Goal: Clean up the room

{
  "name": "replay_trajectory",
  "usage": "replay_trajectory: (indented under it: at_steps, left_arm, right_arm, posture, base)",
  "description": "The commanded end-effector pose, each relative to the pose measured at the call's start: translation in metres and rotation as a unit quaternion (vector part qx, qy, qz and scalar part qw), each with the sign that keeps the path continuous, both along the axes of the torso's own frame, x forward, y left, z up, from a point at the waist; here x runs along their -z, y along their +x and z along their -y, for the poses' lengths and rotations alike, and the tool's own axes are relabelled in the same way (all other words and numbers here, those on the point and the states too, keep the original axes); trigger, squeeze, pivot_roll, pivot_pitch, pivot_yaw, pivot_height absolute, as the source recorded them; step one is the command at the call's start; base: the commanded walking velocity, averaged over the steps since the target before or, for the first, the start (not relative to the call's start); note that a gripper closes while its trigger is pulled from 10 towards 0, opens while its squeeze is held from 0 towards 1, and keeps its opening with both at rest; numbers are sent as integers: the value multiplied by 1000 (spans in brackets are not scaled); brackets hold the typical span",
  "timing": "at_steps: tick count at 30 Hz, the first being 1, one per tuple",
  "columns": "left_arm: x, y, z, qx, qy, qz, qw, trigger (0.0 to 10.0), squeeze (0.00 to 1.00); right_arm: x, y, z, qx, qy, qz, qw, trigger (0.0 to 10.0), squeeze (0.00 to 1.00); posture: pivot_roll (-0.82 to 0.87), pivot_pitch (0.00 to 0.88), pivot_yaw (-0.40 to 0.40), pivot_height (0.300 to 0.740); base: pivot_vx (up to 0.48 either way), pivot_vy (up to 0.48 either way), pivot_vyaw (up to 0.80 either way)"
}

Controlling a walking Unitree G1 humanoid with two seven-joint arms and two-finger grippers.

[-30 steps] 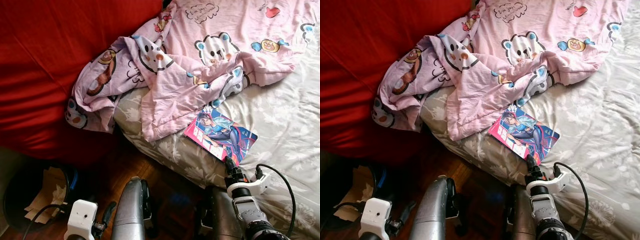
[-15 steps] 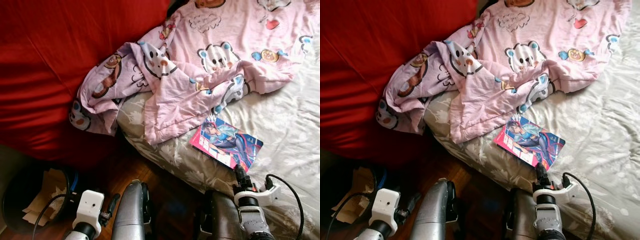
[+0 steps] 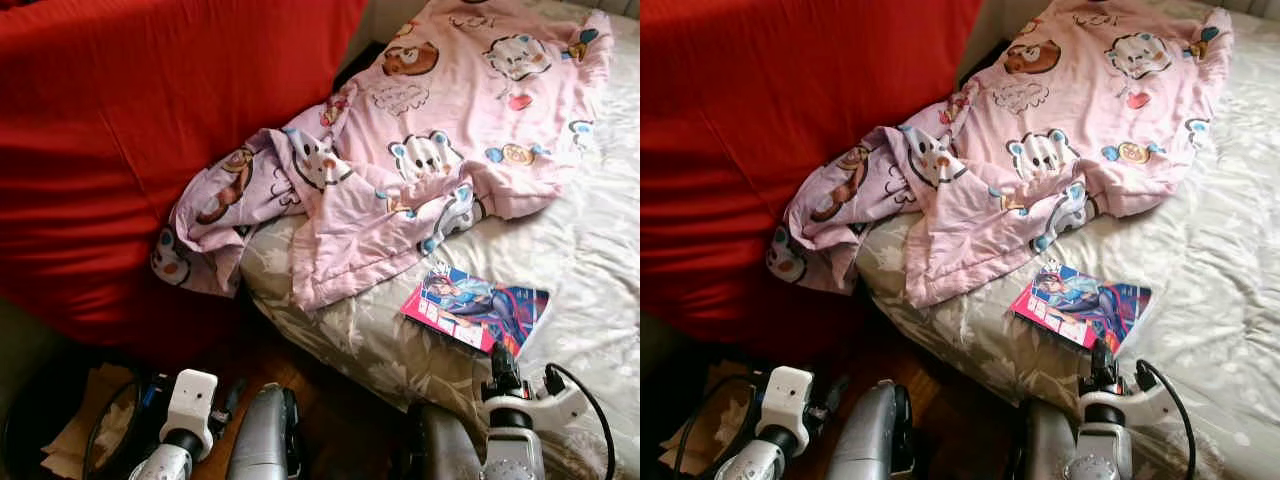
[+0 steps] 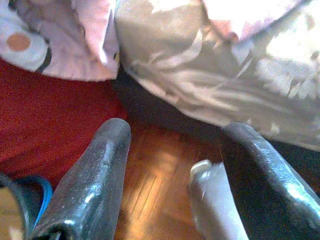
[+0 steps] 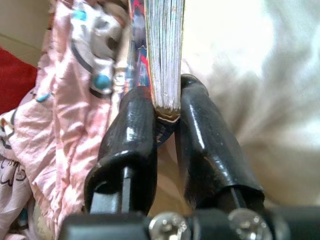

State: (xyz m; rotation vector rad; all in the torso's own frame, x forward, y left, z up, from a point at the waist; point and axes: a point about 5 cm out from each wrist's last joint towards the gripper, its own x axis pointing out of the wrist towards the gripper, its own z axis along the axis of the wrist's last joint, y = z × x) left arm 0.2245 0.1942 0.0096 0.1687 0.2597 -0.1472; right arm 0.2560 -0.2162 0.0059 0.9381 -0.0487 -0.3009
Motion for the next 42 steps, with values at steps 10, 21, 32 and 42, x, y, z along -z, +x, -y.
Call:
replay_trajectory:
  at_steps: [10,21,32,42]
  left_arm:
    - [27,-7,-9,-80,-37,-47,995,10000,0]
    - [42,-10,-4,-99,-47,-70,992,10000,0]
    - [63,-24,-11,-141,-64,-138,978,10000,0]
    - [77,-36,-7,-156,-79,-193,965,10000,0]
  right_arm:
    - [-40,18,-21,-165,-290,14,942,10000,0]
    - [-49,30,-28,-193,-354,-3,915,10000,0]
    - [-37,25,-31,-198,-356,-37,912,10000,0]
    - [-38,30,-30,-200,-364,-42,908,10000,0]
  posture:
    - [3,55,-17,607]
    - [14,6,-43,667]
    - [19,0,-50,737]
    - [20,0,-62,740]
  base:
    - [0,0,0]
    - [0,0,0]
    - [0,0,0]
    - [0,0,0]
